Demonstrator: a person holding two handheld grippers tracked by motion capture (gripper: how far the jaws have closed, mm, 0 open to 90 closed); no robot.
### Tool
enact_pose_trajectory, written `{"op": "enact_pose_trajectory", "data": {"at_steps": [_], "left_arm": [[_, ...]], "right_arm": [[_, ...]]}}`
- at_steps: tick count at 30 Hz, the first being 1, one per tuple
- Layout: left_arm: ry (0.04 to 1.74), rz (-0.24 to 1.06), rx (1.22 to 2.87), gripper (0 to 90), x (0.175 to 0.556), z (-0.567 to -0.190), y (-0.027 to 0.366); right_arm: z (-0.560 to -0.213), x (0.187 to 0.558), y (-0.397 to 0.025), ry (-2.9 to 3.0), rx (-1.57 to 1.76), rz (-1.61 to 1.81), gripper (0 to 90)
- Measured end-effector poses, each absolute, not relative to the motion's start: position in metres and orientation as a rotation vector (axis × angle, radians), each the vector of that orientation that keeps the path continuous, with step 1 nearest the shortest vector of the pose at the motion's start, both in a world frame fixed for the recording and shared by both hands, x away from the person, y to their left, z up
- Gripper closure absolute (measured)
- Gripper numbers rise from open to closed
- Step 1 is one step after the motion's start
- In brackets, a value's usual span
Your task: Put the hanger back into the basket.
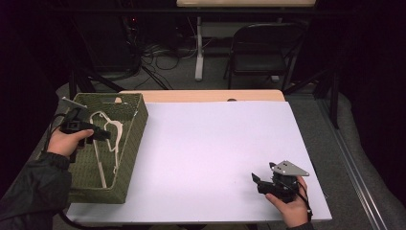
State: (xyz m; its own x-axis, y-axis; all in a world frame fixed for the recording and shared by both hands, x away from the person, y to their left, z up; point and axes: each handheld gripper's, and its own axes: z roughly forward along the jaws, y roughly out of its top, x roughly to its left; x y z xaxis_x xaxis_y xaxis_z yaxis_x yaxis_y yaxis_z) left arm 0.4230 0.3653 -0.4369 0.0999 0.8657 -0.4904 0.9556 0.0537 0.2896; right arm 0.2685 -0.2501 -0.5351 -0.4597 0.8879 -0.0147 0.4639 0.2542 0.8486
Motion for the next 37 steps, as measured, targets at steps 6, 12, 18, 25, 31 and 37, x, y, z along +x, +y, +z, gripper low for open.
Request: {"op": "enact_pose_trajectory", "data": {"at_steps": [6,12,18,25,31,37], "left_arm": [[1.779,-0.188,1.818,61.7,0.420,-0.433,0.371],[1.780,-0.155,1.818,57.2,0.418,-0.432,0.373],[1.776,-0.104,1.840,52.0,0.412,-0.428,0.373],[1.720,-0.012,1.888,47.9,0.398,-0.422,0.371],[1.634,0.082,1.913,41.7,0.376,-0.419,0.366],[1.539,0.203,1.900,36.1,0.343,-0.422,0.360]], "right_arm": [[-0.535,0.269,-0.250,2.031,1.224,1.112,22.6],[-0.535,0.269,-0.249,2.032,1.226,1.111,22.6],[-0.535,0.268,-0.249,2.032,1.230,1.112,22.6],[-0.535,0.268,-0.249,2.030,1.226,1.112,22.6],[-0.535,0.268,-0.249,2.033,1.226,1.109,22.6],[-0.535,0.267,-0.250,2.024,1.222,1.105,22.6]]}}
